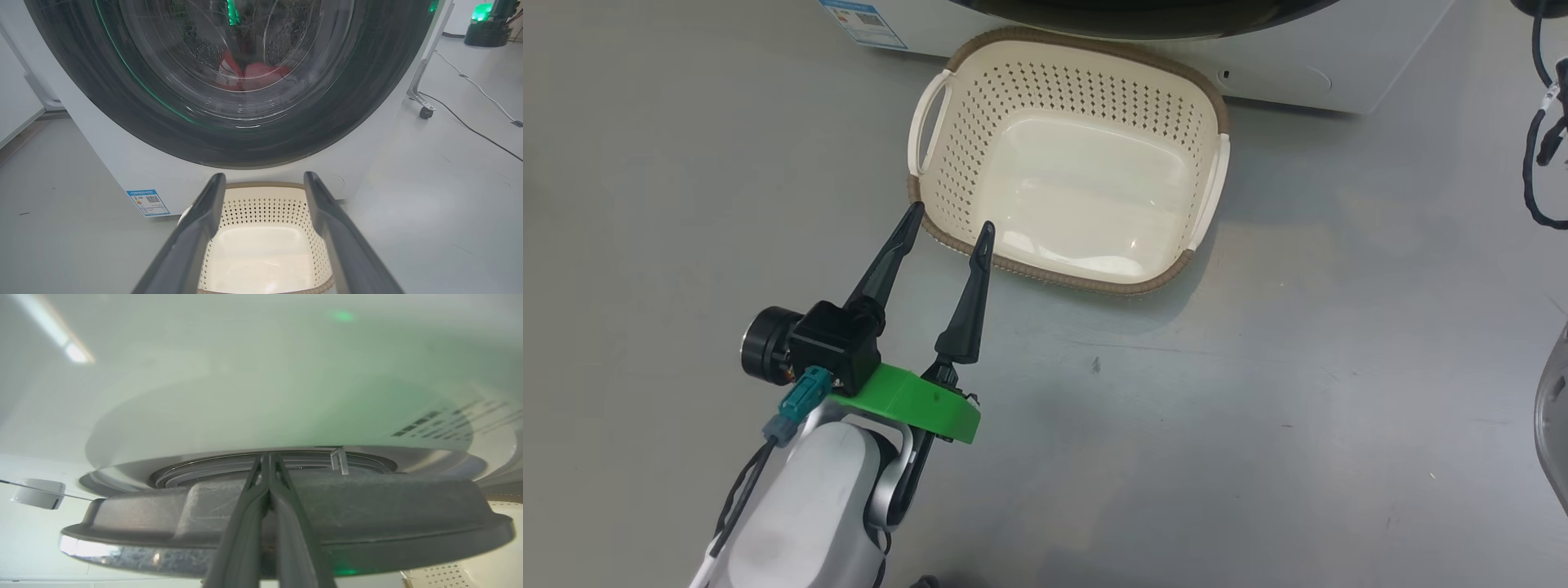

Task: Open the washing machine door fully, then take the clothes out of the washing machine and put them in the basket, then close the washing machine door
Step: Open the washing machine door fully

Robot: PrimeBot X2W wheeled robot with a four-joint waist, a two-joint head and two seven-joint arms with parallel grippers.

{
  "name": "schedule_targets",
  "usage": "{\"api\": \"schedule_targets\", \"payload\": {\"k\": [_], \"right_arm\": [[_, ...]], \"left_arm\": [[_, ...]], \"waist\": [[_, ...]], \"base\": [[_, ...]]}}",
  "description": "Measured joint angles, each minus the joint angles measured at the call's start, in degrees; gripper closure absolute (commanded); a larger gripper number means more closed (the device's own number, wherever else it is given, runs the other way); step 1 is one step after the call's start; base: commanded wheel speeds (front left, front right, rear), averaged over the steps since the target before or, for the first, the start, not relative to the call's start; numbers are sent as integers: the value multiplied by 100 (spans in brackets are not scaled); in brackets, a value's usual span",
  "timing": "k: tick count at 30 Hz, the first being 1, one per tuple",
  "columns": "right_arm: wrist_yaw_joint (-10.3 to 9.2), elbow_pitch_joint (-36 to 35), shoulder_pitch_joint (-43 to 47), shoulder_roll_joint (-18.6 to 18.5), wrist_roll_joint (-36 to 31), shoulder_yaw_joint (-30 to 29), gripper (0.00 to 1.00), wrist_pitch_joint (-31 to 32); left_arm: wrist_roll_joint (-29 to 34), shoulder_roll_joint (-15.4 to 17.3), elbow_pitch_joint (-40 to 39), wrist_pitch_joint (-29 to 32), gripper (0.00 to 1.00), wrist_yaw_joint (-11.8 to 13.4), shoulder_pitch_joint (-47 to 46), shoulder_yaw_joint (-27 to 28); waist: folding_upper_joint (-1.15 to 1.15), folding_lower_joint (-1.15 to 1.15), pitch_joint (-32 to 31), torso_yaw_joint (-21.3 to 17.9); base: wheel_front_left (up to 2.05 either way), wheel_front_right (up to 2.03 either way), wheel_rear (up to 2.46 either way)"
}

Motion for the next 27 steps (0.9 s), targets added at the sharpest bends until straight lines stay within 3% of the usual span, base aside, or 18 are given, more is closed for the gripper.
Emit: {"api": "schedule_targets", "payload": {"k": [14,27], "right_arm": [[13,268,-142,-118,452,-34,100,739],[259,498,-120,-43,535,86,100,1174]], "left_arm": [[-44,-3,-14,0,0,75,-122,-57],[-23,-5,47,0,0,141,-148,-7]], "waist": [[0,0,54,-27],[0,0,3,-237]], "base": [[0,0,0],[0,0,0]]}}
